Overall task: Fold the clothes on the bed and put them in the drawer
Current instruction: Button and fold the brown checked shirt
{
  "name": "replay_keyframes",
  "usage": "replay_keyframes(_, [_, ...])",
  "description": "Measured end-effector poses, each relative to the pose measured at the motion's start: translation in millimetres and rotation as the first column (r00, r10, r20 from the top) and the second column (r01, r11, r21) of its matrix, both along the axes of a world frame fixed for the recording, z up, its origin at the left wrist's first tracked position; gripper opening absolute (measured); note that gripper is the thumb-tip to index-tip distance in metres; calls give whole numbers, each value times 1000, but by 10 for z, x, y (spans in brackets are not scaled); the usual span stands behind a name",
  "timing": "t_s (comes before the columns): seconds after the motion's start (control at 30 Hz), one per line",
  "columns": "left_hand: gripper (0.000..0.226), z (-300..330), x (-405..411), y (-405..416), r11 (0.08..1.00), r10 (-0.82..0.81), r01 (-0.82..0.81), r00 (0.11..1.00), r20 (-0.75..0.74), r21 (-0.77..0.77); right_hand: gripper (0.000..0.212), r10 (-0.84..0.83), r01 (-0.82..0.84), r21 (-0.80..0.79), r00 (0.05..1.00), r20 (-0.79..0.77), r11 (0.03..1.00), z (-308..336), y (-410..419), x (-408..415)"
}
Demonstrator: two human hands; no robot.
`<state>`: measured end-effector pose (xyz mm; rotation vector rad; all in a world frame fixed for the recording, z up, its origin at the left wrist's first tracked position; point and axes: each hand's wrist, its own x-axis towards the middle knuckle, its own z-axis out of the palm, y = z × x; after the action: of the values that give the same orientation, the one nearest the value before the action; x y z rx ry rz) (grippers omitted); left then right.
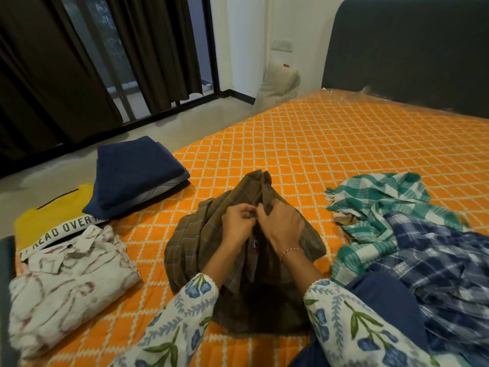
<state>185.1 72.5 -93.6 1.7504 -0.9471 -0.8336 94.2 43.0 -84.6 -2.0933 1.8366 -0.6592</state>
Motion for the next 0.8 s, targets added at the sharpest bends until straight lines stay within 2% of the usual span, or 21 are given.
replay_keyframes(0.1, [18,19,-3,22,1000,9,-11,996,91,17,23,-6,5,71,1000,8,997,57,-26,-6])
replay_keyframes(0.17, [23,29,-4,22,1000,-21,18,992,123,23,14,44,-55,81,991,128,995,58,-9,-79])
replay_keyframes(0.23, [20,61,-51,27,997,-76,73,992,104,30,19,110,-125,43,961,252,991,16,32,-181])
replay_keyframes(0.3, [18,69,-100,24,996,-92,91,988,120,13,22,88,-114,43,915,393,993,-65,44,-282])
replay_keyframes(0.37, [20,72,-133,30,996,-84,84,986,145,6,22,8,-83,110,831,557,991,-131,34,-365])
replay_keyframes(0.47, [22,58,-143,65,996,-78,84,980,185,-24,23,-122,-100,234,623,773,967,-211,23,-442])
replay_keyframes(0.6, [12,87,-139,115,992,-96,118,934,345,-41,18,-318,-174,410,396,862,895,-195,99,-464])
replay_keyframes(0.67, [11,115,-123,129,993,-97,115,907,411,-19,16,-324,-174,429,429,843,886,-188,114,-449])
replay_keyframes(0.8, [24,138,-94,145,994,-95,107,870,484,3,15,-143,-83,267,673,725,960,-229,103,-391])
